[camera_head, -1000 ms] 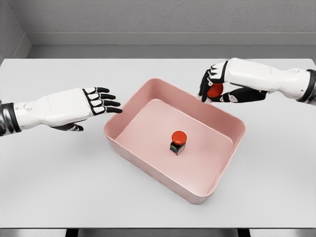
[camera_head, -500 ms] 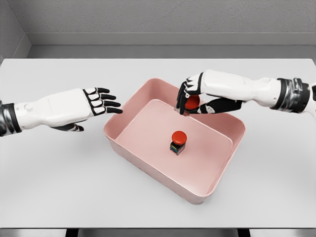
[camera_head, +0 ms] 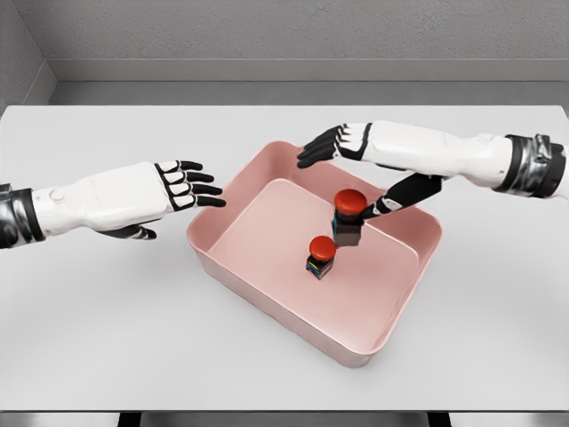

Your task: Put the industrial switch in the basket with both arms

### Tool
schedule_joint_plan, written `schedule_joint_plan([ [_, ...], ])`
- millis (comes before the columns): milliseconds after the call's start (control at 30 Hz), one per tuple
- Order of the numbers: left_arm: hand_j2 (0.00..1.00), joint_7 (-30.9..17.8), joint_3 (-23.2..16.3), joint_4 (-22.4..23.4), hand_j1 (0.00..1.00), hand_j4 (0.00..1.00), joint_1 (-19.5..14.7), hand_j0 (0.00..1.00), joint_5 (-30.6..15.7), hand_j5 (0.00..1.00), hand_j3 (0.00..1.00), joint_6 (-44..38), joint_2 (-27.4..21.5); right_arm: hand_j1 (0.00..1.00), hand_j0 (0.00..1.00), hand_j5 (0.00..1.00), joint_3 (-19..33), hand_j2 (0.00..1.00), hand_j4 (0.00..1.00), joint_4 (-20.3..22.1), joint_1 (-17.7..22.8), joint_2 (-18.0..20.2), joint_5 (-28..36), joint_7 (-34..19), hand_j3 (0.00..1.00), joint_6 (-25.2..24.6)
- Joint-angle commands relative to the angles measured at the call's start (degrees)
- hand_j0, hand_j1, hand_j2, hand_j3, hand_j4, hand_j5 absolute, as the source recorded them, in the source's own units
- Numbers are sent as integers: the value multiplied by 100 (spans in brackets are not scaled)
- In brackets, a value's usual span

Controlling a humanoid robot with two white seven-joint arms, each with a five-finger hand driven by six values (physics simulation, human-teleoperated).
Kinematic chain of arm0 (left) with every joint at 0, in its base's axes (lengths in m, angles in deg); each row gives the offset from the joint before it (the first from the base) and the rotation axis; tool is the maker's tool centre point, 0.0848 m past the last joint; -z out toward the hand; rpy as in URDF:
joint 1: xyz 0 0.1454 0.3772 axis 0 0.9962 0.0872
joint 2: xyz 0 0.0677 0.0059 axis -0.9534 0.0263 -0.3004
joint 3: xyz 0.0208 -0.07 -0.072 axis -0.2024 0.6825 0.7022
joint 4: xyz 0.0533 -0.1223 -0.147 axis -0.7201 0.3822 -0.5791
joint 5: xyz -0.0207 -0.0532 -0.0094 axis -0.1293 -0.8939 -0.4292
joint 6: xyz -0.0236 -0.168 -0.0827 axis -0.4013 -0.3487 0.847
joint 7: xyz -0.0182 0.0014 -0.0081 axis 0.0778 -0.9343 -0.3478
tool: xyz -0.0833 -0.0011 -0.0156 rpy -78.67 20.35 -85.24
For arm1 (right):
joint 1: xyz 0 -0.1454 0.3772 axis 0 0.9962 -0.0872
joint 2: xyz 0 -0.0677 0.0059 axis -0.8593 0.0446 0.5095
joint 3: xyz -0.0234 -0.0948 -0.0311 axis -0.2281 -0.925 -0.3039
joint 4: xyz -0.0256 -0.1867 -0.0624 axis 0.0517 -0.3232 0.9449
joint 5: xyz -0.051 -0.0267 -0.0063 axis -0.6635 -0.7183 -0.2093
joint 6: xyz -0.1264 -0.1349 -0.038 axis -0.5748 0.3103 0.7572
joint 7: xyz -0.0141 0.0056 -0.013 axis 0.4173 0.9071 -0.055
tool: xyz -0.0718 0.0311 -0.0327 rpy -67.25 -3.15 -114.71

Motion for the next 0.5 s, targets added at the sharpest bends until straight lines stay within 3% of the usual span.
schedule_joint_plan([
  [0, 100, 3, 3, 0, 100, 100, 0, 100, -36, 100, 100, -6, -6, 100, 100, 100, 21, 100, 100, -4, 0, 174, 50, -5, 100, -13],
  [233, 100, 3, 3, 0, 100, 100, 0, 100, -36, 100, 100, -6, 11, 100, 100, 100, 21, 100, 100, -13, -17, 253, 50, -40, 100, -13],
  [367, 100, 3, 3, 0, 100, 100, -9, 100, -28, 100, 100, -6, 11, 100, 100, 100, 319, 100, 100, -39, 97, 1123, 50, -40, 100, -13],
  [467, 100, 3, 3, 0, 100, 100, -26, 100, -36, 100, 100, -6, -6, 100, 100, 100, 460, 100, 100, -48, 193, 1405, 59, -40, 100, -13],
])
